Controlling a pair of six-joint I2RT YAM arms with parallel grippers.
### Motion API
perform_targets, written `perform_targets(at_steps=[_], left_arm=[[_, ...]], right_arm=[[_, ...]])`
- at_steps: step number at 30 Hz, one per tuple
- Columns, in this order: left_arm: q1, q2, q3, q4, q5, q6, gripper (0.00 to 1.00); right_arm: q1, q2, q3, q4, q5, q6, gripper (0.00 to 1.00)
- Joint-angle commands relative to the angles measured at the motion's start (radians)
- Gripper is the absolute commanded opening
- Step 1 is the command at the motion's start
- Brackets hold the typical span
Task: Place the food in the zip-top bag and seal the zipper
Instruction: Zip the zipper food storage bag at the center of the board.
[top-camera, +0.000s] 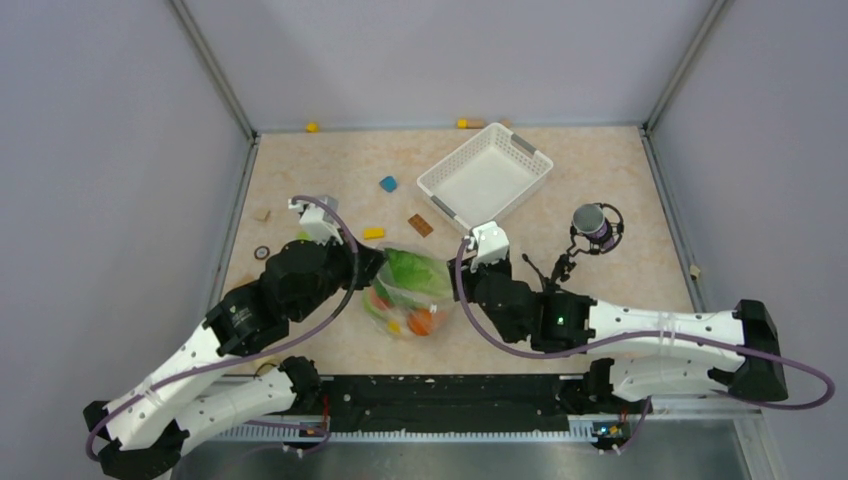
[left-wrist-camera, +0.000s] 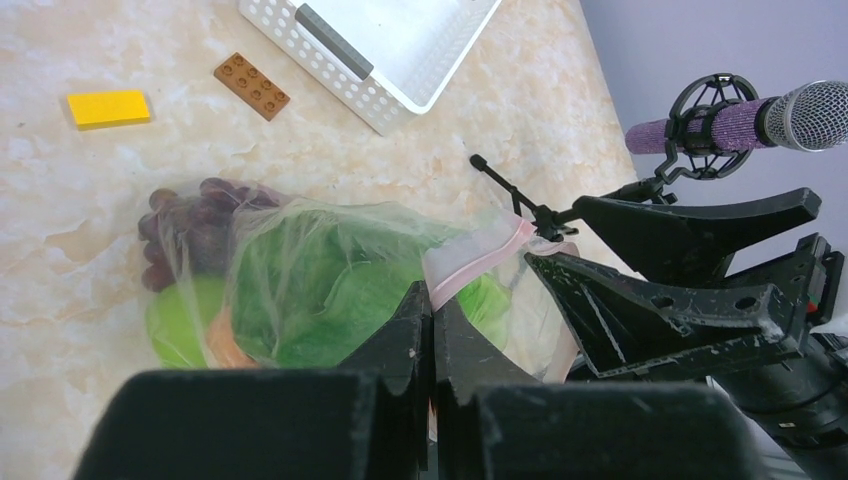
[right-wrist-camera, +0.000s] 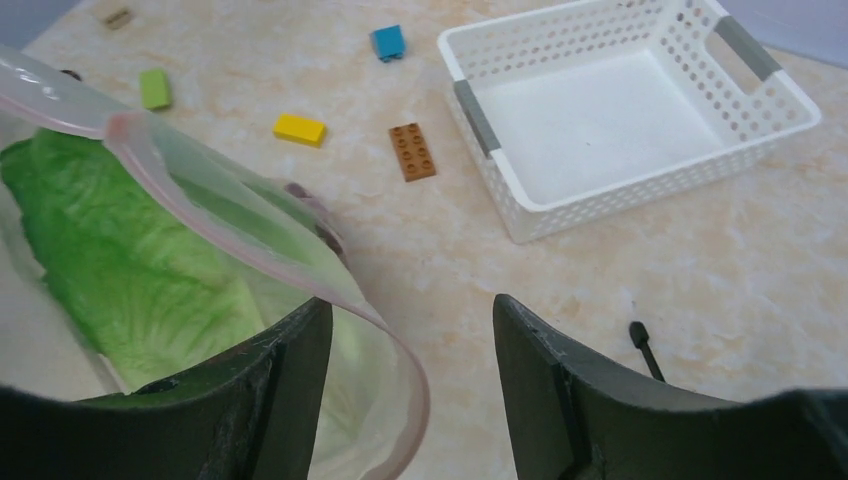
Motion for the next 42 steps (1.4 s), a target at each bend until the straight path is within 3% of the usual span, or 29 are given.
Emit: perform_targets(at_steps=[1,4,9,13,14,23,27,33,42], left_arm=[[0.004,-0.028,-0.009,0.043,-0.006,0.016,0.00],[0.004,-0.036,-0.020,0.053,0.005,0.018,0.00],[0.004,-0.043,-0.029,0.053,0.028,0.035,0.00],[0.004,-0.031,-0.038,0.099,0.114,0.056,0.00],[0.004,-0.026,-0.037,0.110,0.137,0.059,0.00],[0.005,0.067,-0.026,0.214,0.117,0.060,0.00],[0.005,0.101,-0.052,0.321,0.082,0.086,0.00],[0.008,0.236,0.029,0.437,0.211,0.172,0.00],[0.049,0.392,0.123,0.501,0.288,0.296,0.00]], right_arm=[[0.006,0.003,0.004,0.136,-0.151,-0.088,0.58],[0.003,0.040,0.021,0.117,-0.203,-0.085,0.52],[-0.005,0.090,0.042,0.127,-0.286,-0.070,0.32],[-0.006,0.110,0.081,0.154,-0.280,-0.064,0.03],[-0.007,0.112,0.093,0.170,-0.270,-0.056,0.00],[-0.007,0.035,0.067,0.346,-0.266,0.059,0.00],[-0.007,-0.029,0.057,0.338,-0.242,0.069,0.00],[-0.007,-0.093,0.047,0.323,-0.187,0.090,0.00],[-0.007,-0.049,0.097,0.238,-0.012,0.131,0.00]])
